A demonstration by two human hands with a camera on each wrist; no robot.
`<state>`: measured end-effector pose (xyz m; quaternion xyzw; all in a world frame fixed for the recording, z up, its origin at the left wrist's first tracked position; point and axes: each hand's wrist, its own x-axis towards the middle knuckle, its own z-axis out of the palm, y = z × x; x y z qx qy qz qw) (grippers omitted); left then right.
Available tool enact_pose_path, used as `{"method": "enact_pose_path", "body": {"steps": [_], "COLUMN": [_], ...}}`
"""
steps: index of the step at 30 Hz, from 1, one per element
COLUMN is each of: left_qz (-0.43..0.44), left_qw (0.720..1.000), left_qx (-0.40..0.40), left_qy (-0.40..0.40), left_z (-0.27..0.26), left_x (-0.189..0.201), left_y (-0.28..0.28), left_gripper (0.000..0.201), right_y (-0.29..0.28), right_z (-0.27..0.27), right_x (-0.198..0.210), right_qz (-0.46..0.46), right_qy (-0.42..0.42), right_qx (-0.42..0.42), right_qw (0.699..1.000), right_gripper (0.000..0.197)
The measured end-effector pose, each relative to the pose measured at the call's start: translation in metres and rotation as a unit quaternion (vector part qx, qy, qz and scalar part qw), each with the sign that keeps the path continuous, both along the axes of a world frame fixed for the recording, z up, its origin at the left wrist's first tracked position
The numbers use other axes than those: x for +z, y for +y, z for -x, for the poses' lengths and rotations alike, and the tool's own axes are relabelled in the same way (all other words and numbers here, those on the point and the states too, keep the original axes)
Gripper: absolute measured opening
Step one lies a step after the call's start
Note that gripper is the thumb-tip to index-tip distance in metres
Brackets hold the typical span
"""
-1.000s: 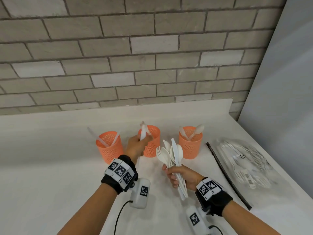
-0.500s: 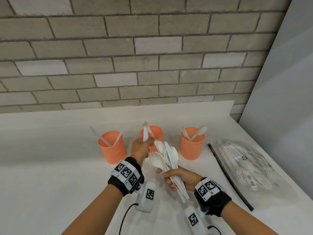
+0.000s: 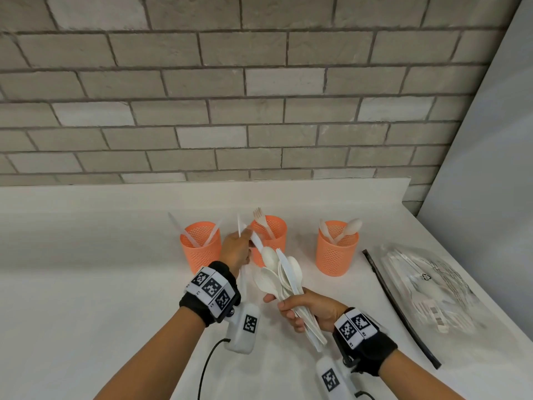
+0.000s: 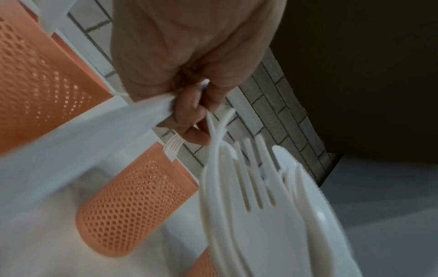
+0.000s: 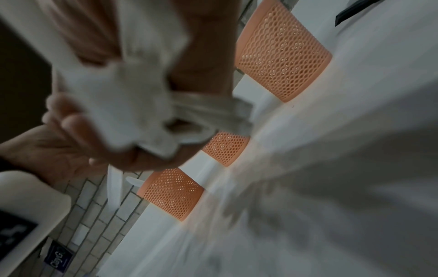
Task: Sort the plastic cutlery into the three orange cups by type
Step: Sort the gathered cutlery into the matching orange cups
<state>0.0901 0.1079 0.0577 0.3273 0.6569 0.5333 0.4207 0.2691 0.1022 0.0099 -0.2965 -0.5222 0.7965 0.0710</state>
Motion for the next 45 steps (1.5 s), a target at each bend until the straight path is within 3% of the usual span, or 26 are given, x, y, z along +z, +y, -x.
{"method": "enact_pose_path", "body": {"steps": [5, 8, 10, 12, 17, 20, 23, 26, 30, 34, 37, 41, 45], "left_qz": [-0.141, -0.198, -0.186, -0.146, -0.029, -0.008, -0.010, 0.005, -0.018, -0.051, -0.060, -0.023, -0.067], "left_qw": [0.978, 0.962, 0.967, 0.978, 0.998, 0.997, 0.996, 0.991, 0.986, 0.991, 0.992, 0.992, 0.997], "left_qx": [0.153, 0.189, 0.170, 0.126, -0.008, -0.032, -0.025, -0.035, -0.019, 0.038, -0.009, -0.043, 0.026], "left_qy": [0.007, -0.002, 0.038, 0.085, 0.063, 0.066, 0.084, 0.131, 0.167, 0.122, 0.108, 0.113, 0.038], "left_z": [0.018, 0.024, 0.024, 0.020, -0.010, -0.033, -0.046, -0.049, -0.045, -0.037, -0.036, -0.033, -0.007], "left_x": [0.018, 0.029, 0.029, 0.026, 0.012, 0.003, -0.004, -0.008, -0.008, -0.005, -0.008, -0.012, 0.006], "left_y": [0.004, 0.003, 0.004, 0.003, -0.011, -0.016, -0.014, -0.008, -0.001, 0.003, -0.001, -0.004, -0.002], "left_gripper": [0.038, 0.032, 0.023, 0.013, 0.009, 0.019, 0.028, 0.023, 0.015, 0.013, 0.004, 0.023, 0.032], "right_y": [-0.001, 0.000, 0.002, 0.005, 0.011, 0.013, 0.013, 0.011, 0.008, 0.005, 0.004, 0.004, 0.004], "right_z": [-0.001, 0.000, 0.003, 0.007, 0.016, 0.022, 0.024, 0.025, 0.022, 0.017, 0.021, 0.027, 0.028], "right_x": [-0.001, -0.003, -0.004, -0.006, -0.009, -0.012, -0.014, -0.018, -0.017, -0.014, -0.013, -0.012, -0.012], "right_qz": [-0.010, -0.029, -0.038, -0.039, -0.089, -0.141, -0.189, -0.230, -0.218, -0.187, -0.189, -0.183, -0.153], "right_qy": [-0.007, -0.023, -0.035, -0.040, -0.038, -0.061, -0.087, -0.119, -0.114, -0.096, -0.093, -0.086, -0.068], "right_qx": [-0.005, -0.062, -0.118, -0.183, -0.288, -0.313, -0.308, -0.284, -0.265, -0.254, -0.239, -0.218, -0.195], "right_qw": [1.000, 0.997, 0.992, 0.982, 0.953, 0.937, 0.928, 0.923, 0.932, 0.944, 0.948, 0.955, 0.966], "right_gripper": [0.023, 0.014, 0.004, 0.009, 0.013, 0.012, 0.013, 0.019, 0.021, 0.018, 0.017, 0.015, 0.008]}}
